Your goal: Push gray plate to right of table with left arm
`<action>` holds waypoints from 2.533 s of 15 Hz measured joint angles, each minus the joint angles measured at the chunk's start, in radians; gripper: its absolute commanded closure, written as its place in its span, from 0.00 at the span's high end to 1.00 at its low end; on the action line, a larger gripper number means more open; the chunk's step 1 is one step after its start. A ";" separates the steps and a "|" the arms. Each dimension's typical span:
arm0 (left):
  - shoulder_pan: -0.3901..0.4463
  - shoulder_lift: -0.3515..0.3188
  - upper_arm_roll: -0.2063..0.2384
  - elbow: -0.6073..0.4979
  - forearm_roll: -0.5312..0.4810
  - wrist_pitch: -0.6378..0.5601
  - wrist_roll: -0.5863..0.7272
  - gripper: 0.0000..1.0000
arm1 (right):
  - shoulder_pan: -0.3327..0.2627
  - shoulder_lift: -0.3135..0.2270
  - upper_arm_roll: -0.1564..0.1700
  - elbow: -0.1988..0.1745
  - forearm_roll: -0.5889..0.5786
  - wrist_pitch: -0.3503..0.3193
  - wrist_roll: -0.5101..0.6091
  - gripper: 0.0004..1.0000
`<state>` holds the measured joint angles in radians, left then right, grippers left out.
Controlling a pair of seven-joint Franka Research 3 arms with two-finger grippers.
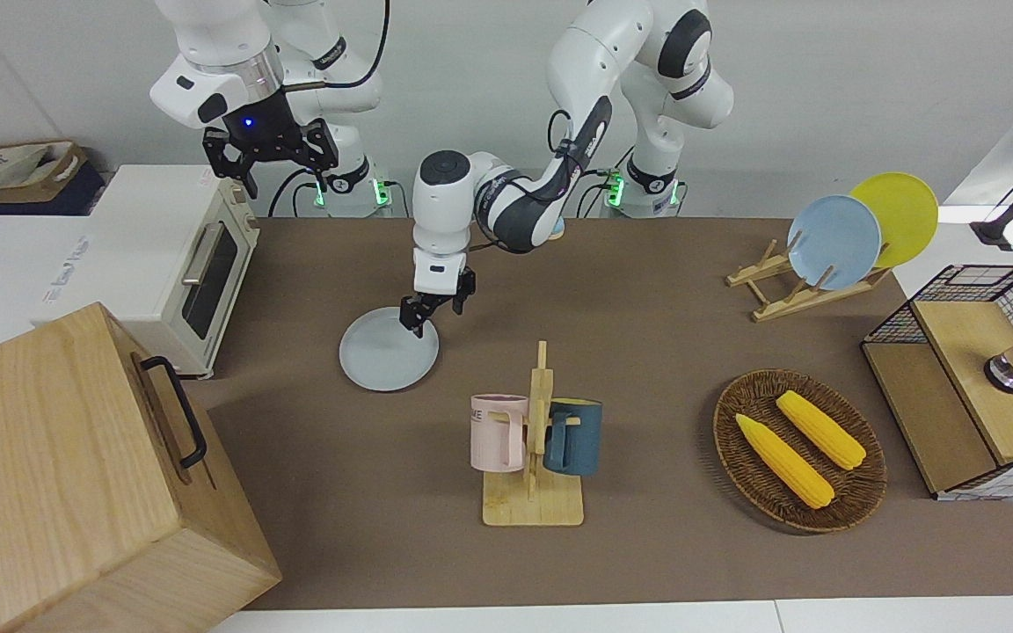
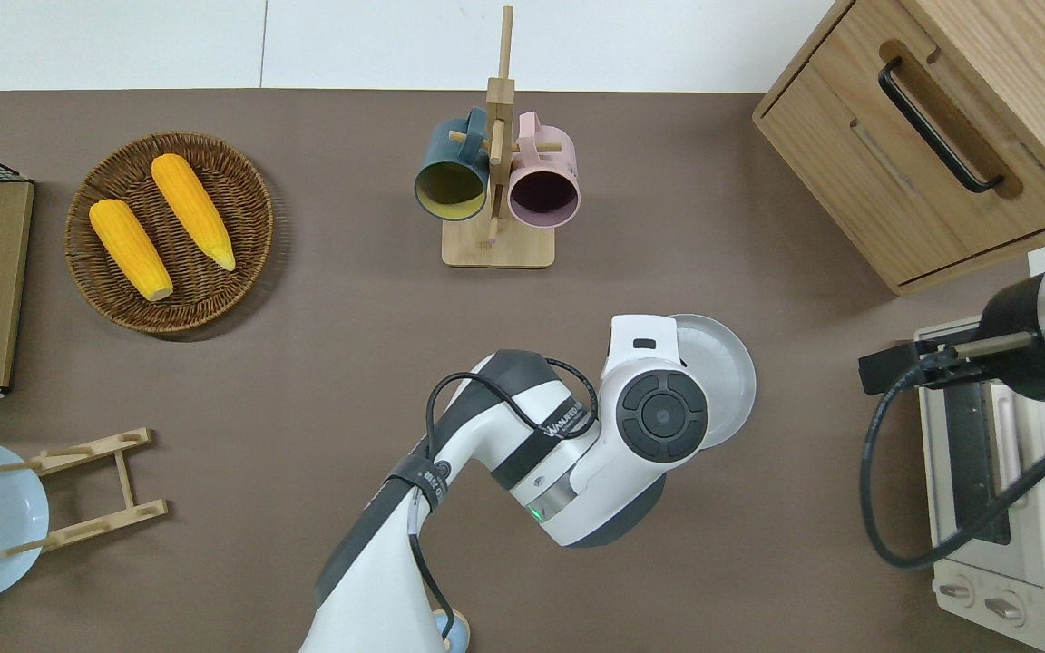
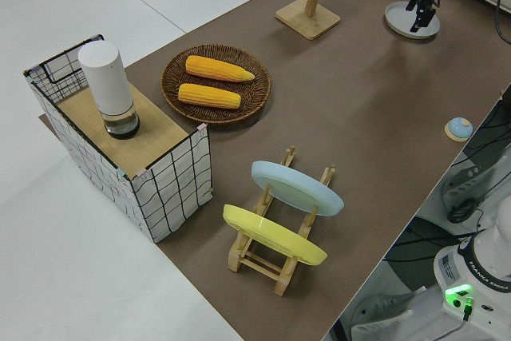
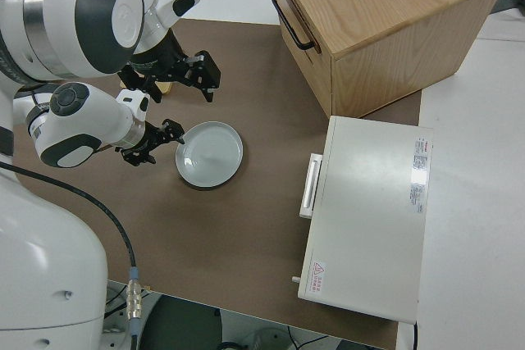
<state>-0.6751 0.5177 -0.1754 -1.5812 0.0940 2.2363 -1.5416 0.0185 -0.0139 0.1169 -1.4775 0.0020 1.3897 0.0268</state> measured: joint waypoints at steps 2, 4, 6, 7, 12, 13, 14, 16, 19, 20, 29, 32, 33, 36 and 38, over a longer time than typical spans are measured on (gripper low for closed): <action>0.028 -0.027 0.001 0.006 0.001 -0.077 0.081 1.00 | 0.000 0.000 0.000 0.000 0.000 0.000 0.000 0.98; 0.060 -0.060 0.003 0.008 0.001 -0.179 0.194 1.00 | 0.000 0.000 0.000 0.000 0.000 0.000 0.000 0.98; 0.097 -0.101 0.004 0.010 0.001 -0.266 0.316 1.00 | 0.000 0.000 0.000 0.000 0.000 0.000 0.000 0.98; 0.114 -0.120 0.004 0.011 0.001 -0.297 0.365 1.00 | 0.000 0.000 0.000 0.000 0.000 0.000 0.000 0.98; 0.207 -0.227 0.007 0.013 0.001 -0.447 0.576 1.00 | 0.000 0.000 0.000 0.000 0.000 0.000 0.000 0.98; 0.228 -0.248 0.007 0.014 0.001 -0.480 0.614 1.00 | 0.000 0.000 0.000 0.000 0.000 0.000 0.000 0.98; 0.248 -0.264 0.007 0.014 0.001 -0.508 0.652 1.00 | 0.000 0.000 0.000 0.000 0.000 0.000 0.000 0.98; 0.286 -0.291 0.007 0.013 0.001 -0.540 0.715 1.00 | 0.000 0.000 0.000 0.000 0.000 0.000 0.000 0.98; 0.350 -0.325 0.007 0.009 0.001 -0.597 0.826 1.00 | 0.000 0.000 0.000 0.000 0.000 0.000 0.000 0.98; 0.377 -0.336 0.007 0.004 0.001 -0.609 0.876 1.00 | 0.000 0.000 0.000 0.000 0.000 0.000 0.000 0.98; 0.635 -0.491 0.007 -0.087 -0.066 -0.633 1.277 1.00 | 0.000 0.000 0.000 0.000 0.000 0.000 0.000 0.98; 0.727 -0.538 0.008 -0.124 -0.099 -0.634 1.424 1.00 | 0.000 0.000 0.000 0.000 0.000 0.000 0.000 0.98; 0.746 -0.545 0.008 -0.131 -0.102 -0.634 1.454 1.00 | 0.000 0.000 0.000 0.000 0.000 0.000 0.000 0.98; 0.790 -0.559 0.008 -0.154 -0.112 -0.632 1.523 1.00 | 0.000 0.000 0.000 0.000 0.000 0.000 0.000 0.98; 0.799 -0.566 0.008 -0.175 -0.114 -0.620 1.538 1.00 | 0.000 0.000 0.000 0.000 0.000 0.000 0.000 0.98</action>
<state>0.1235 -0.0488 -0.1674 -1.7562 -0.0202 1.6168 -0.0038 0.0185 -0.0139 0.1169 -1.4775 0.0020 1.3896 0.0268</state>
